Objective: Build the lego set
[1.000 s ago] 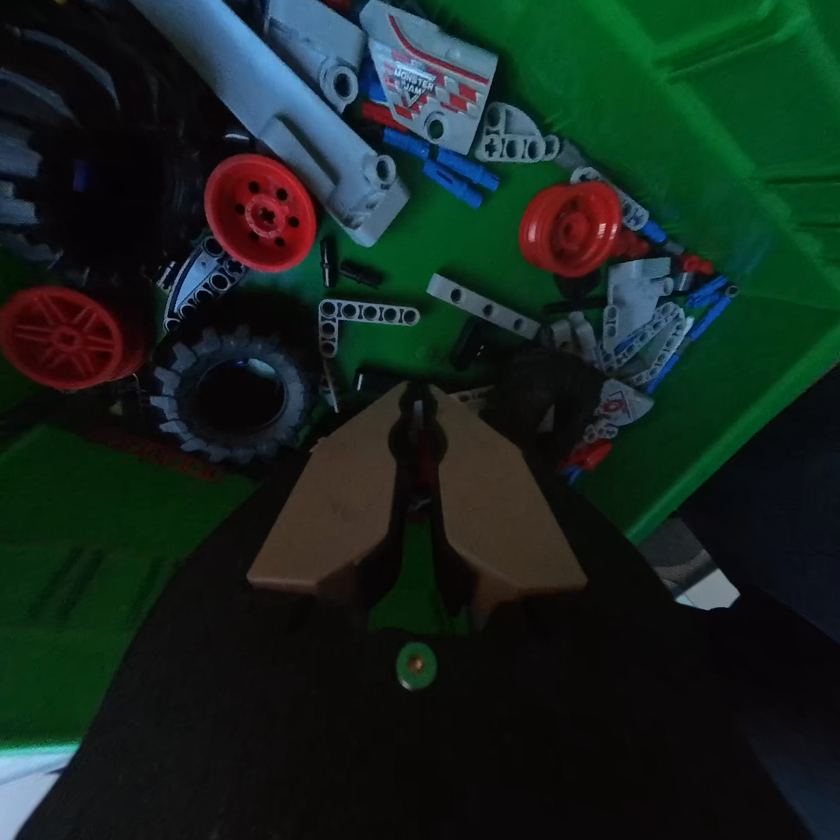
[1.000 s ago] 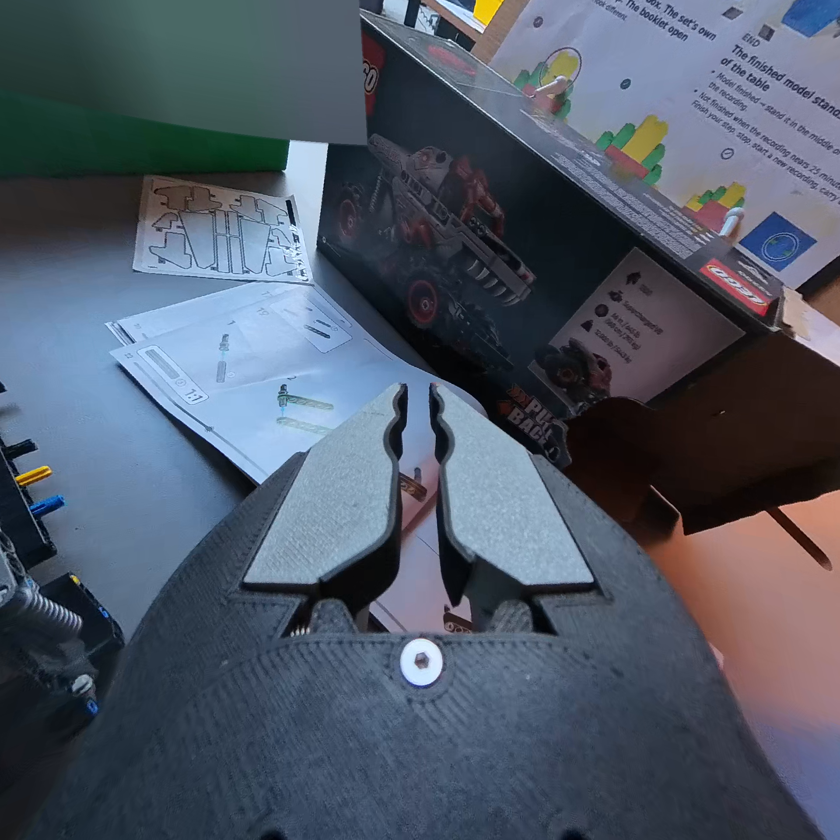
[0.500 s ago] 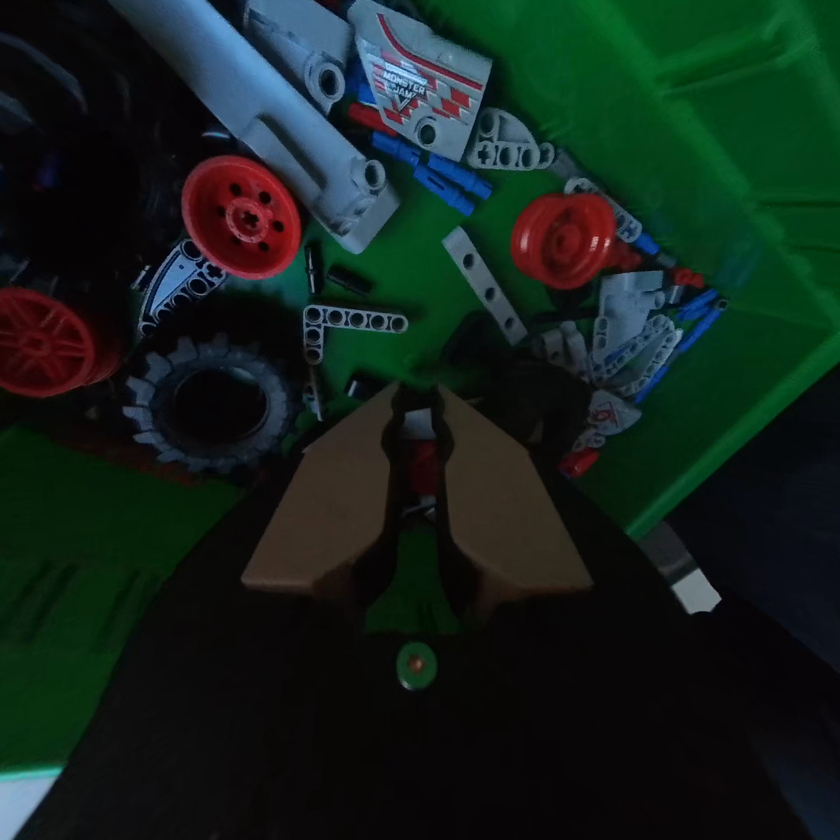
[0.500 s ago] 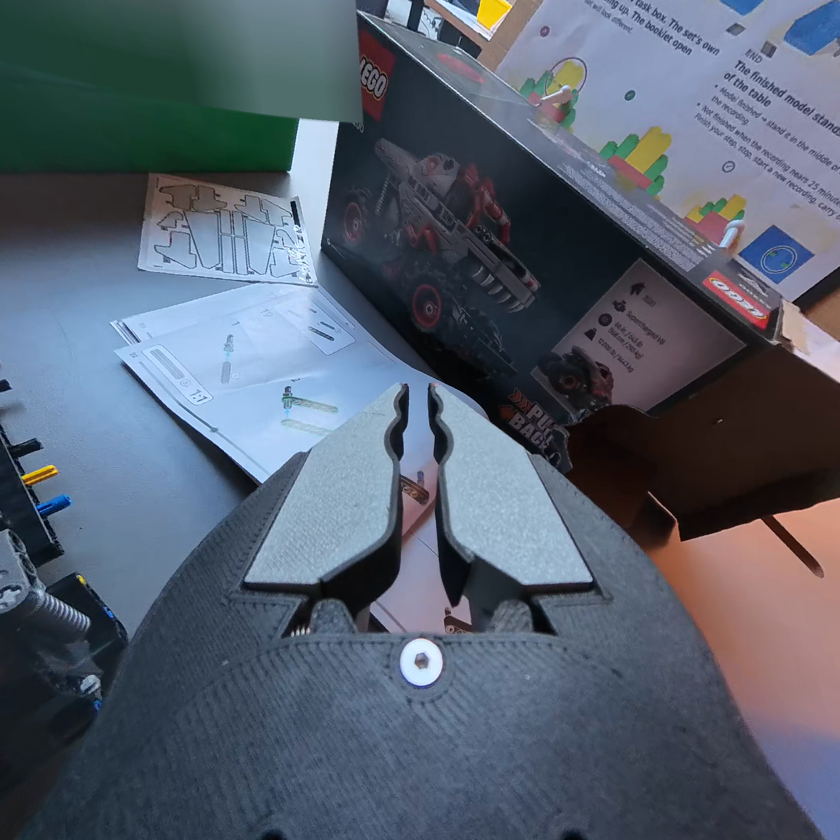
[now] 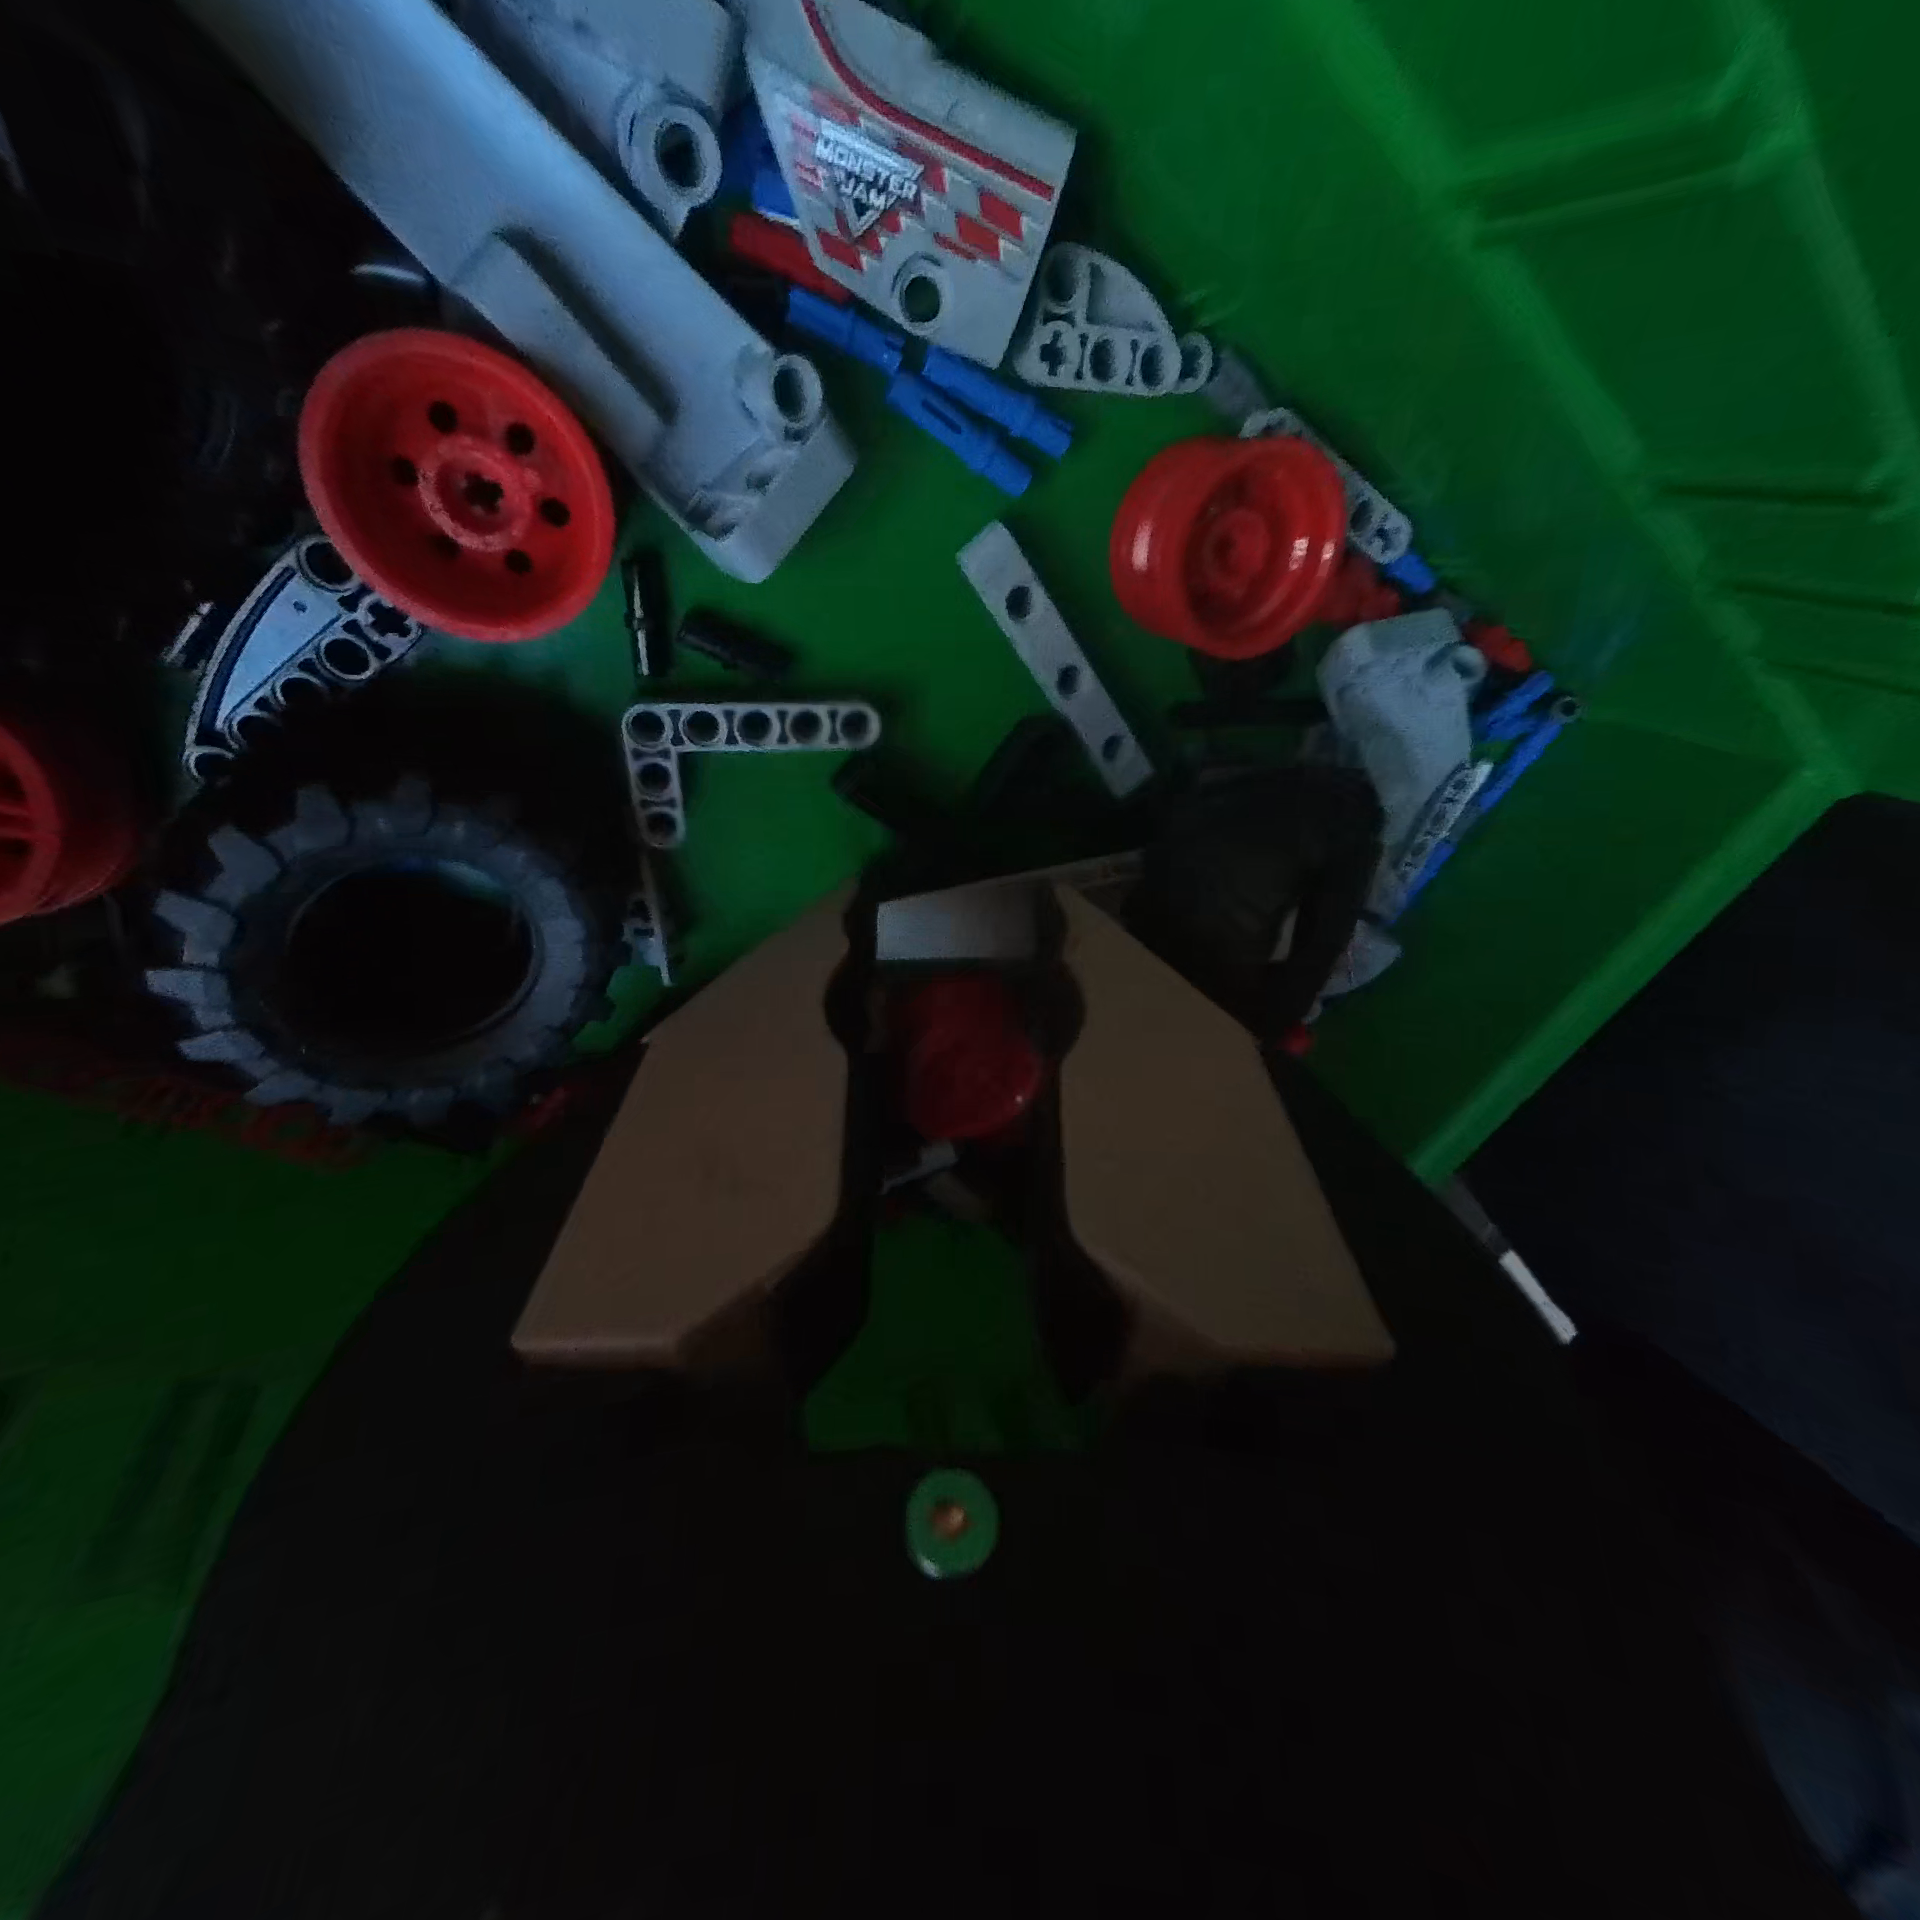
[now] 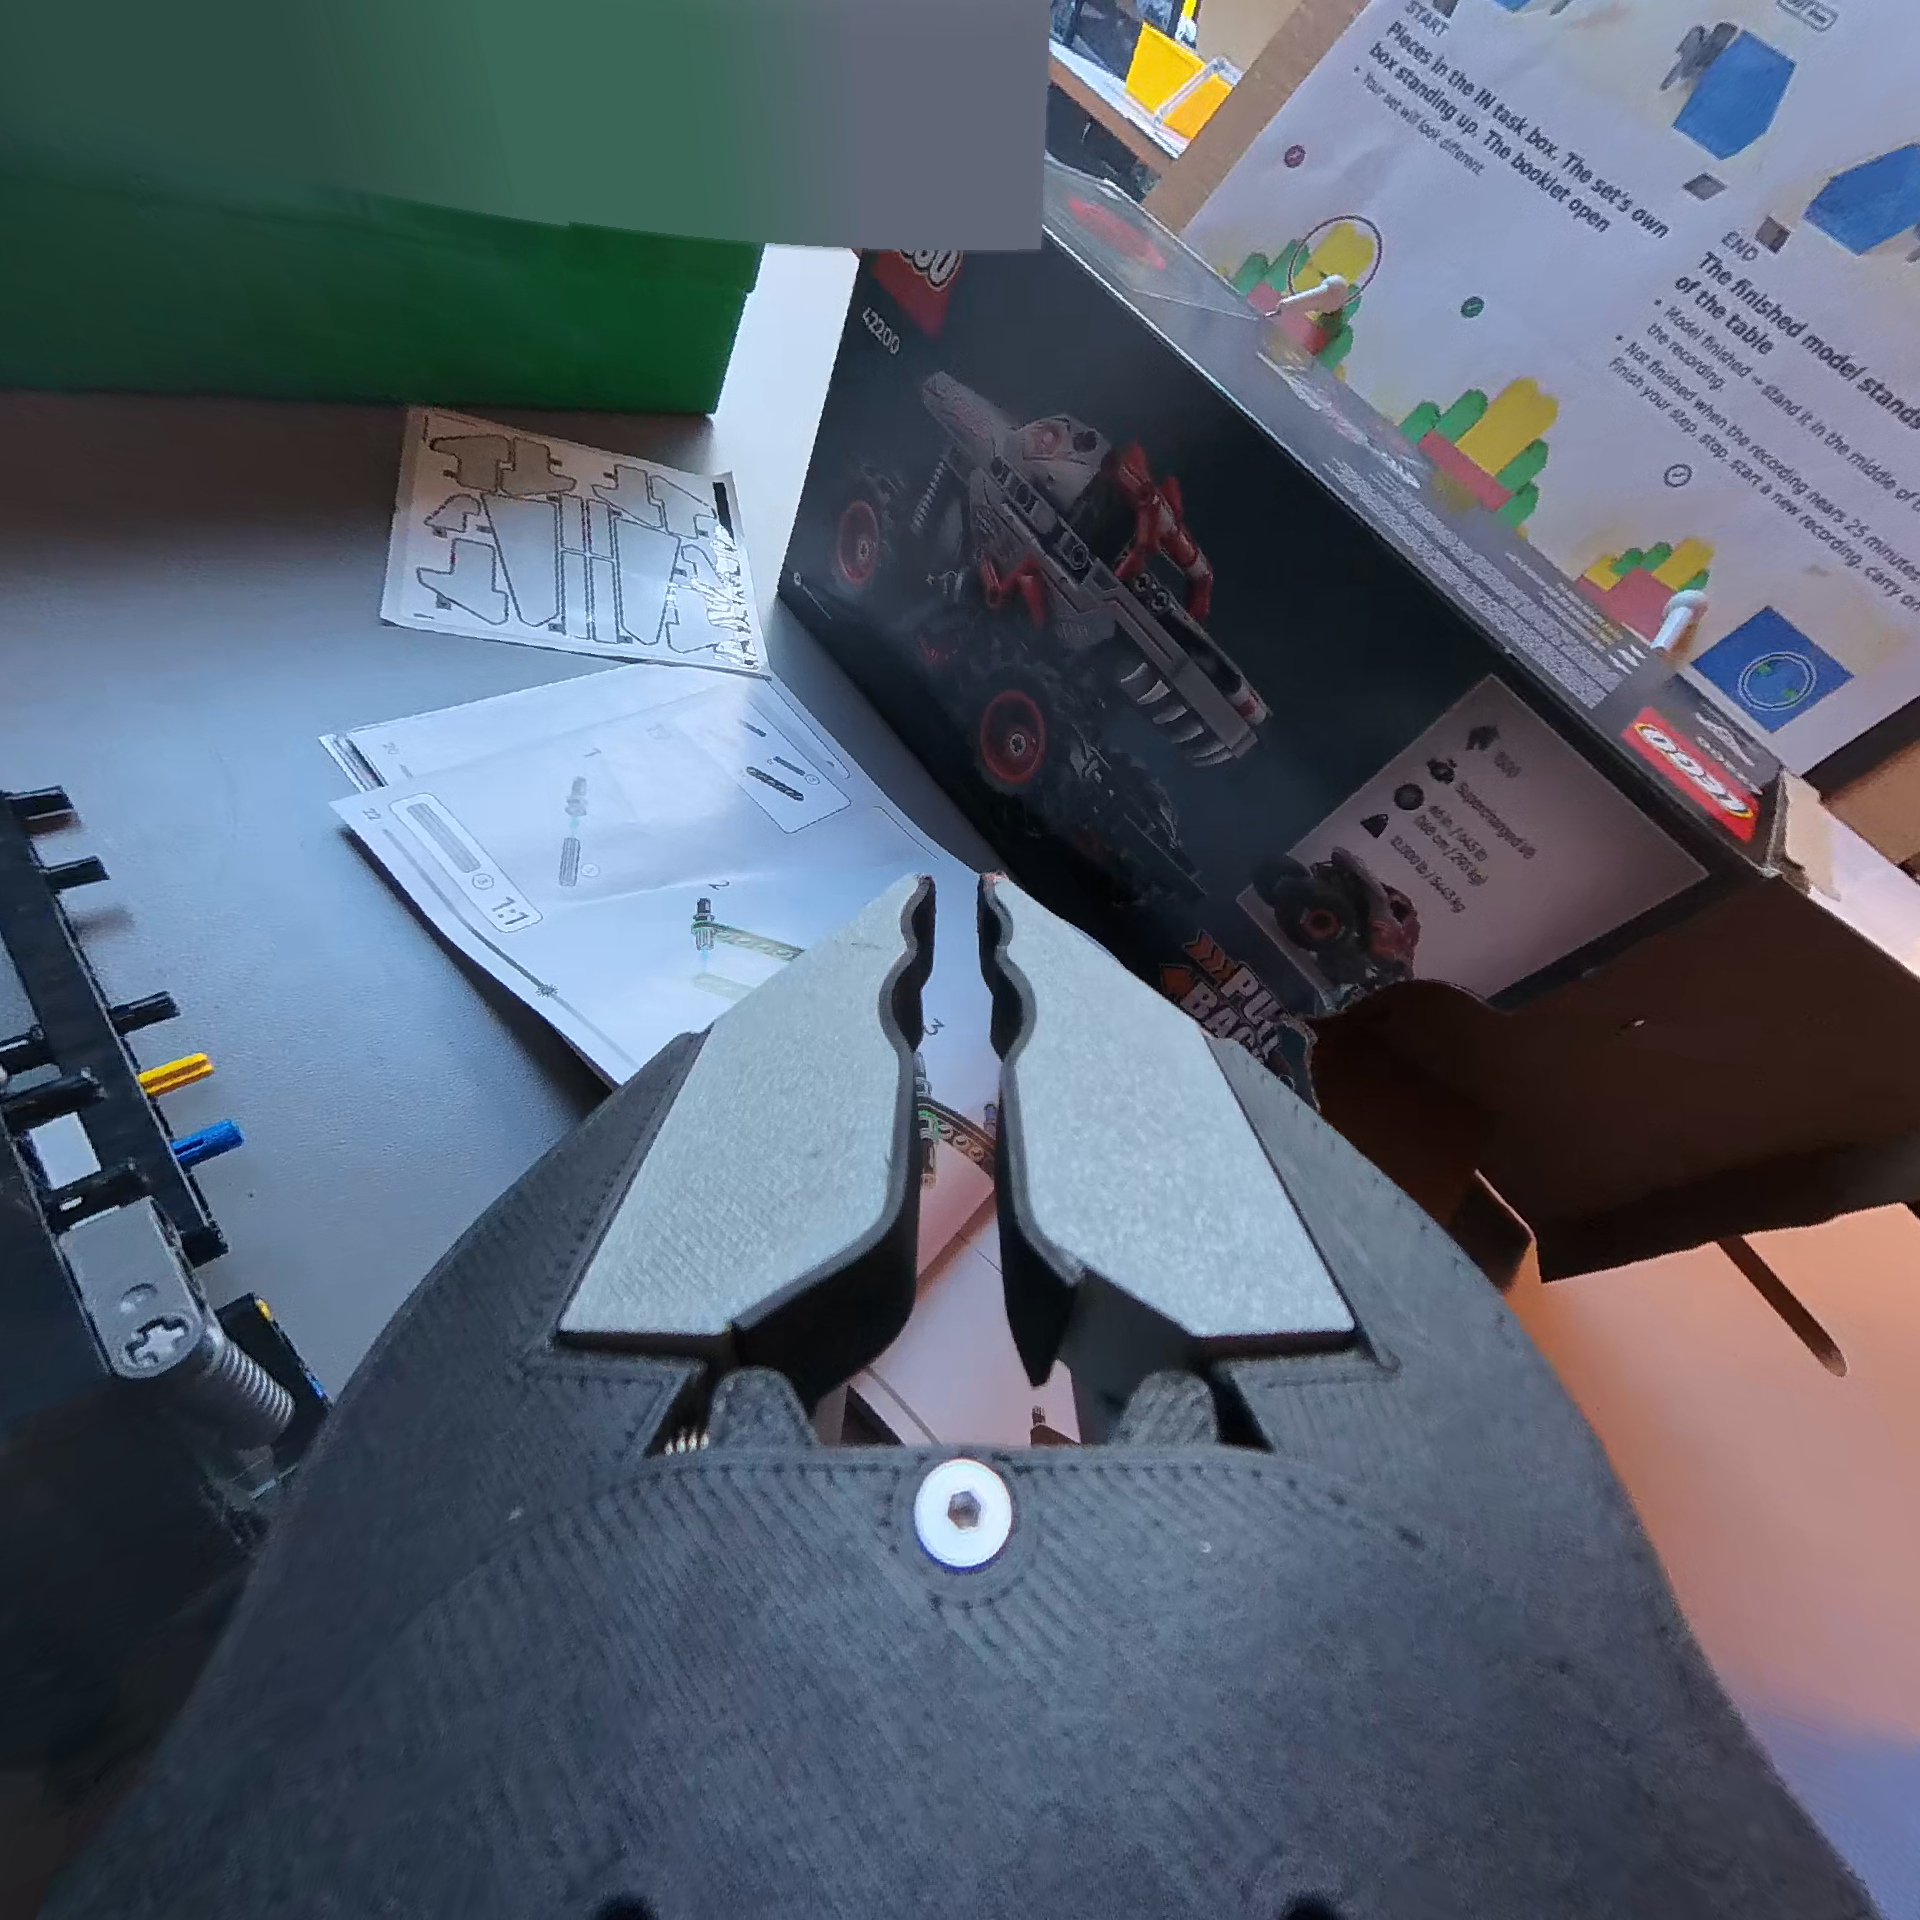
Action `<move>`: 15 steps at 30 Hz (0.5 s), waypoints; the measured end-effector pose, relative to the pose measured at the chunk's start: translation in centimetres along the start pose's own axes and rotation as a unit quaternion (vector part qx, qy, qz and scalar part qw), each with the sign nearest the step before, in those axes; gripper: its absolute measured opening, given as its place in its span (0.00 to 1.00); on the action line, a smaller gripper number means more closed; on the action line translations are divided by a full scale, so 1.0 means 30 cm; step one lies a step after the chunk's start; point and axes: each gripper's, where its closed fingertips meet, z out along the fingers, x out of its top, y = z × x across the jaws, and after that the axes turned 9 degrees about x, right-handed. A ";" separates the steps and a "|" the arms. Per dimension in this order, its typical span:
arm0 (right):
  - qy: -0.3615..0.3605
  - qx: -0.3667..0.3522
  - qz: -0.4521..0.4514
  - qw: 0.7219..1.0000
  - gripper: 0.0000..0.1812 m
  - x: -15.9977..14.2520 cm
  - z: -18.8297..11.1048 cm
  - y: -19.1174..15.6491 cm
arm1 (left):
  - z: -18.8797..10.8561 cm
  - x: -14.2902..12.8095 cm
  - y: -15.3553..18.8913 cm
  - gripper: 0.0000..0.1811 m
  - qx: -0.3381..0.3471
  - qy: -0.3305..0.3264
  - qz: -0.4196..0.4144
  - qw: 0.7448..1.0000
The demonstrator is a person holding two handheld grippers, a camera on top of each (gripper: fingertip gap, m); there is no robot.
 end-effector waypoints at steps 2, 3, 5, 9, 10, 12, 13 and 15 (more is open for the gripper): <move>-0.002 -0.001 -0.003 1.000 0.03 0.000 -0.001 -0.001 | 0.002 0.003 -0.005 0.13 0.003 -0.003 0.002 1.000; -0.002 -0.001 -0.005 1.000 0.03 0.001 -0.002 -0.002 | 0.001 0.004 -0.010 0.13 0.007 0.000 0.003 1.000; -0.002 -0.001 -0.006 1.000 0.03 0.001 -0.002 -0.003 | 0.001 0.008 -0.010 0.13 0.005 0.004 0.003 1.000; -0.006 0.003 -0.005 1.000 0.03 -0.005 0.004 -0.006 | -0.010 0.035 0.007 0.13 -0.011 0.023 0.008 1.000; -0.008 0.004 -0.005 1.000 0.03 -0.008 0.006 -0.008 | -0.013 0.042 0.016 0.13 -0.018 0.029 0.010 0.999; -0.010 0.007 -0.004 1.000 0.03 -0.011 0.011 -0.011 | -0.003 0.043 -0.001 0.12 -0.004 0.024 0.006 1.000; -0.011 0.008 -0.004 1.000 0.02 -0.012 0.012 -0.012 | 0.006 0.041 -0.015 0.09 0.005 0.017 0.002 1.000; -0.011 0.008 -0.005 1.000 0.02 -0.012 0.013 -0.013 | 0.004 0.057 -0.019 0.09 -0.005 0.025 -0.009 1.000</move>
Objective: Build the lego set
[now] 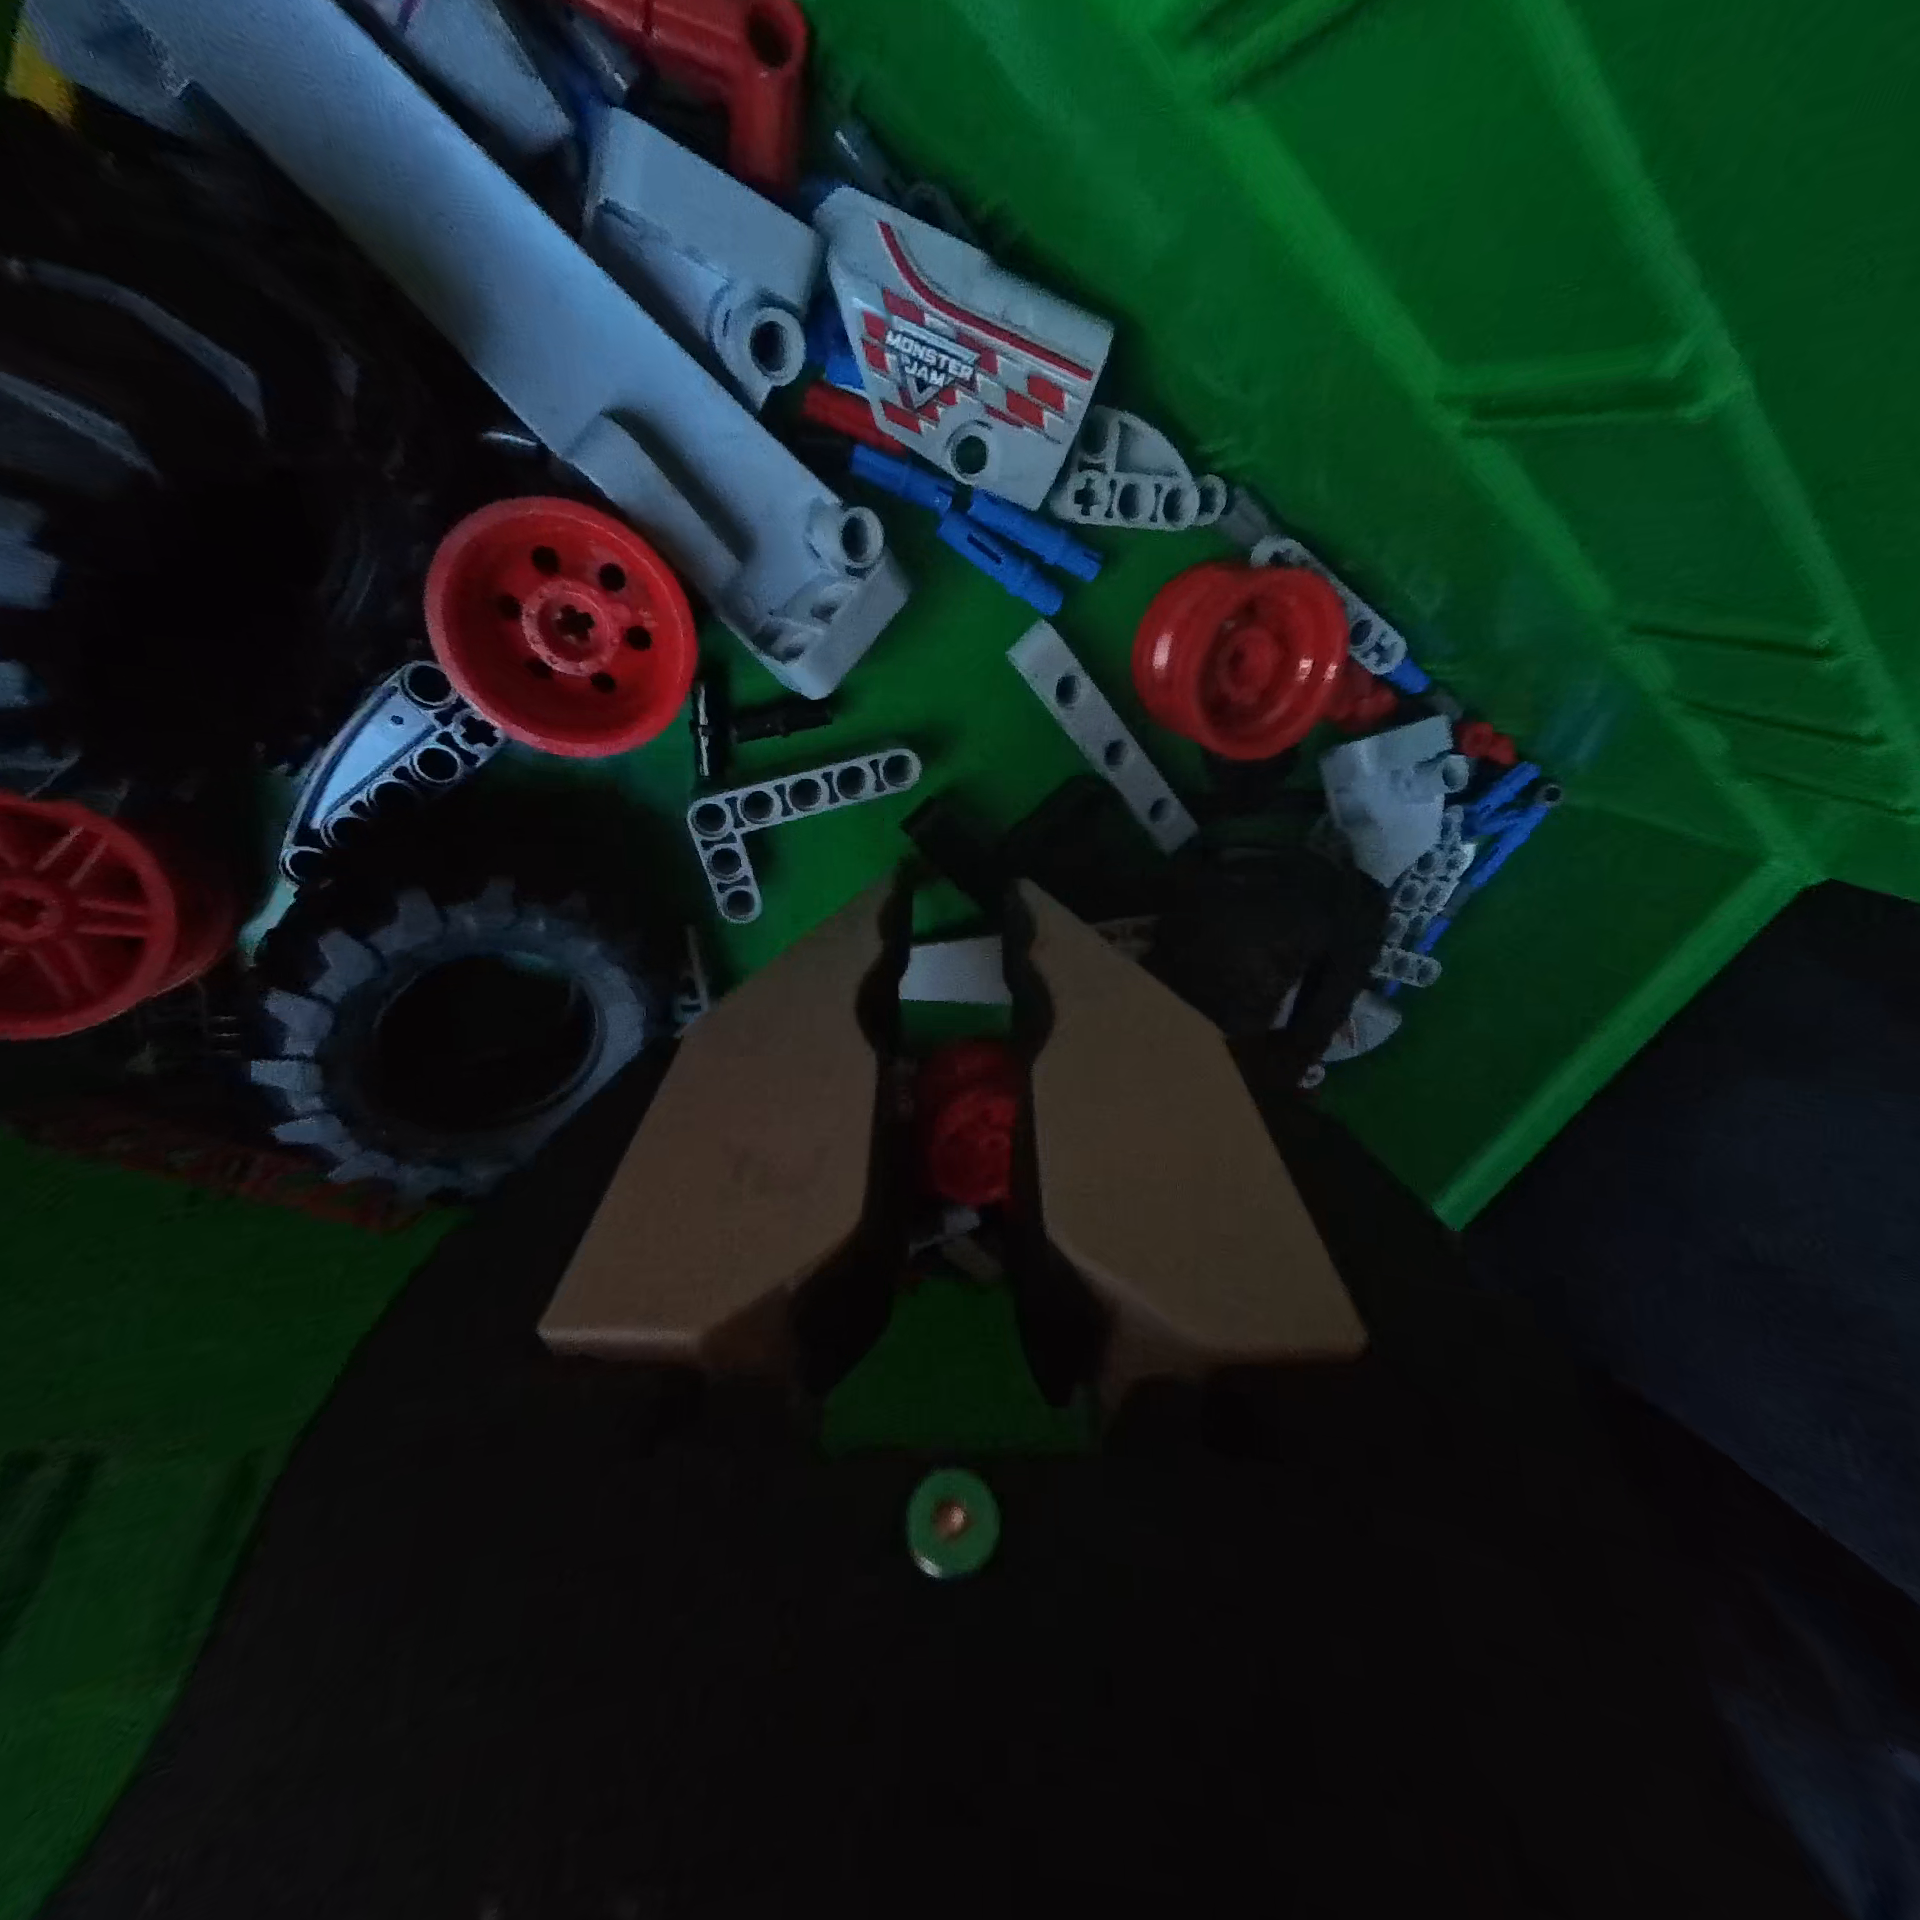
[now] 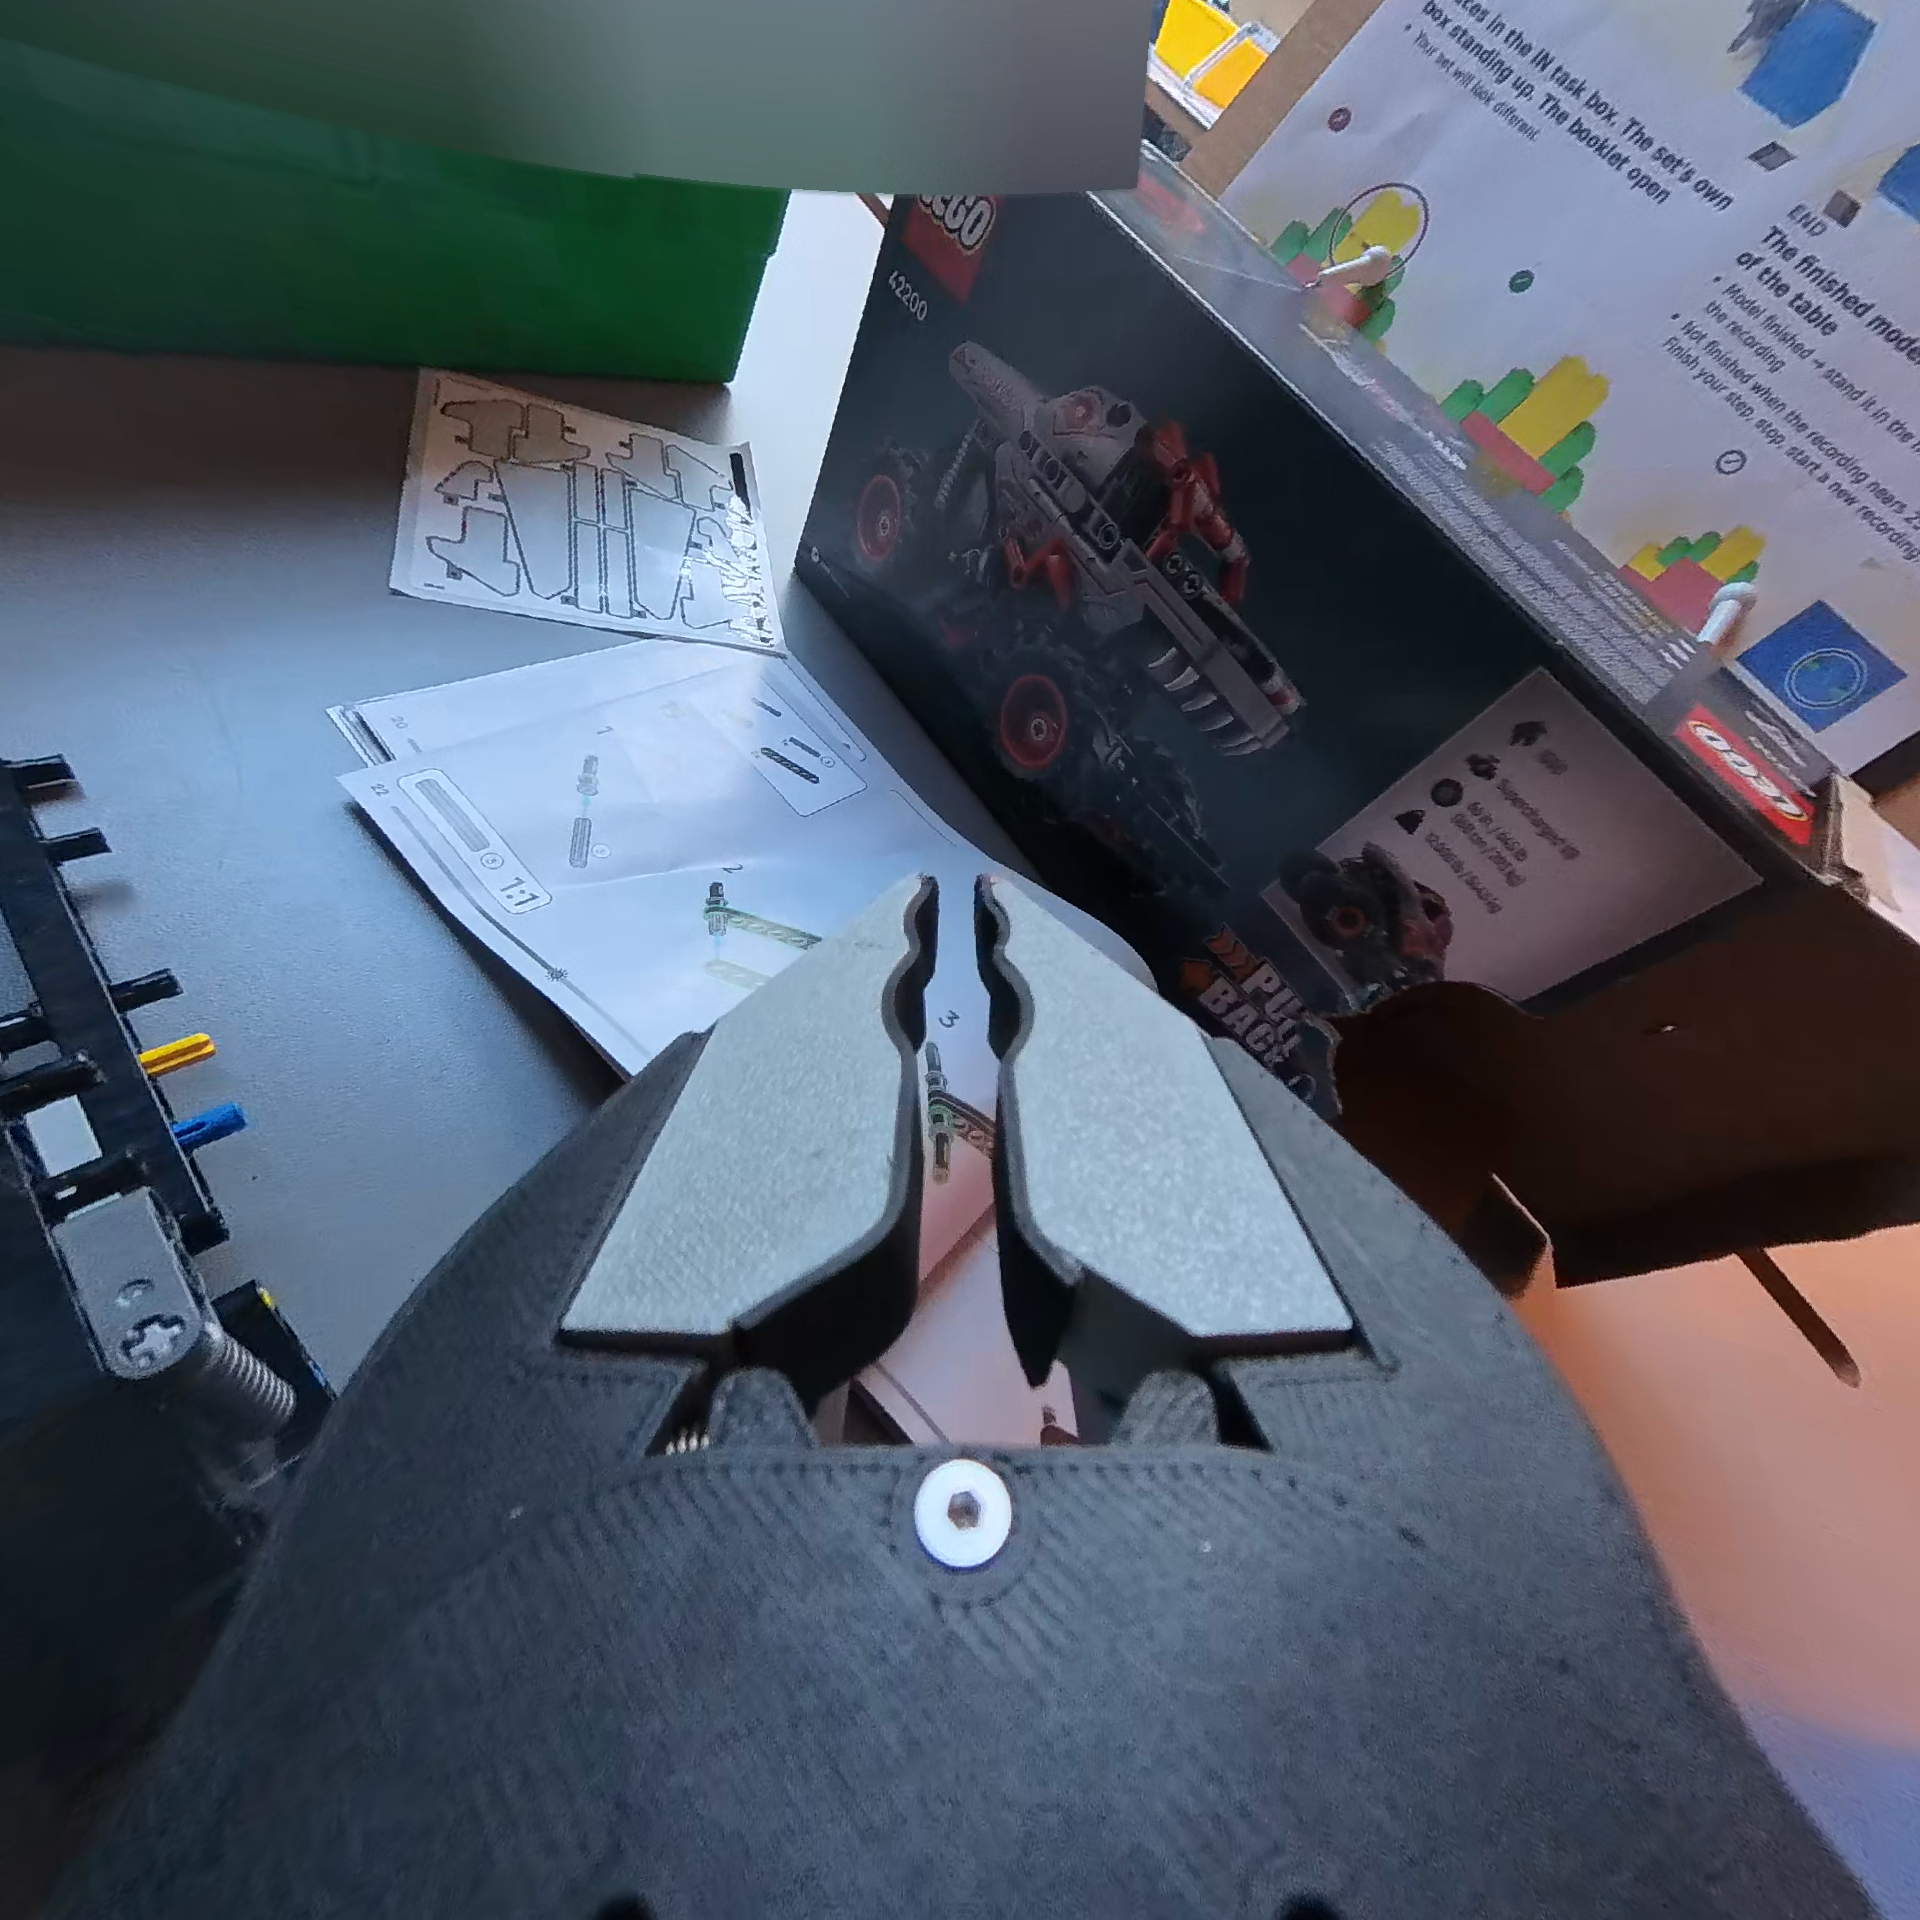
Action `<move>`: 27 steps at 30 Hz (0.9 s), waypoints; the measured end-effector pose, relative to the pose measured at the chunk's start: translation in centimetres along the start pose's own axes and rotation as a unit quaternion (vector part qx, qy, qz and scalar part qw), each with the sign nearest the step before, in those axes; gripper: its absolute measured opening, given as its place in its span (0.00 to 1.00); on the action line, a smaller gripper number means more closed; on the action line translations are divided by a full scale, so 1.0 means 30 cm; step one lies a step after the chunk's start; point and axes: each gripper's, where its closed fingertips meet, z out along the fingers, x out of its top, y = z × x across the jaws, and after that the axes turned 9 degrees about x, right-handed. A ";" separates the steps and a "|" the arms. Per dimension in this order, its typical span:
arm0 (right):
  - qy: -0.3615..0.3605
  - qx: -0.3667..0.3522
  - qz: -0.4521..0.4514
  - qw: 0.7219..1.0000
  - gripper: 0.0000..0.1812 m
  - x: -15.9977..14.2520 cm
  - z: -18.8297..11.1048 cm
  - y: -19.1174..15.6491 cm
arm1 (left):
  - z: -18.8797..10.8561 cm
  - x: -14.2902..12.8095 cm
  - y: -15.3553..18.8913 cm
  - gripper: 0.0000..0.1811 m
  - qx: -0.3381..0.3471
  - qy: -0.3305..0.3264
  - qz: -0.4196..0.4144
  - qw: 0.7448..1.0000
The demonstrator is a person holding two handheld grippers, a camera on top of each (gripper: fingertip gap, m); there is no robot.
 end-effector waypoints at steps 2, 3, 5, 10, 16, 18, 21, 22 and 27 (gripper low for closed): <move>0.000 -0.001 -0.001 1.000 0.02 0.001 -0.001 0.000 | 0.000 0.009 0.000 0.08 -0.007 0.002 -0.007 1.000; 0.000 -0.001 -0.002 1.000 0.02 0.002 -0.002 -0.001 | 0.001 0.012 0.000 0.08 -0.005 0.004 -0.006 1.000; 0.000 -0.001 -0.004 1.000 0.02 0.003 -0.003 -0.002 | -0.001 0.014 -0.002 0.09 0.004 0.009 0.000 1.000; -0.002 0.000 -0.008 1.000 0.02 0.004 -0.001 -0.006 | 0.001 0.023 -0.013 0.09 0.012 0.016 -0.019 1.000; -0.007 0.000 -0.014 1.000 0.01 0.002 0.002 -0.011 | 0.005 0.021 0.010 0.06 0.003 0.012 -0.012 1.000; -0.007 0.000 -0.015 1.000 0.01 0.003 0.002 -0.012 | 0.006 0.016 0.024 0.06 -0.007 0.009 -0.005 1.000; -0.008 0.000 -0.015 1.000 0.01 0.000 0.003 -0.011 | 0.007 0.016 0.034 0.06 -0.014 0.008 -0.001 1.000; -0.008 0.000 -0.015 1.000 0.01 -0.001 0.003 -0.011 | 0.008 0.014 0.039 0.06 -0.017 0.006 0.002 1.000; -0.013 0.002 -0.016 1.000 0.01 -0.006 0.008 -0.014 | 0.010 0.019 0.046 0.05 -0.017 0.006 0.005 1.000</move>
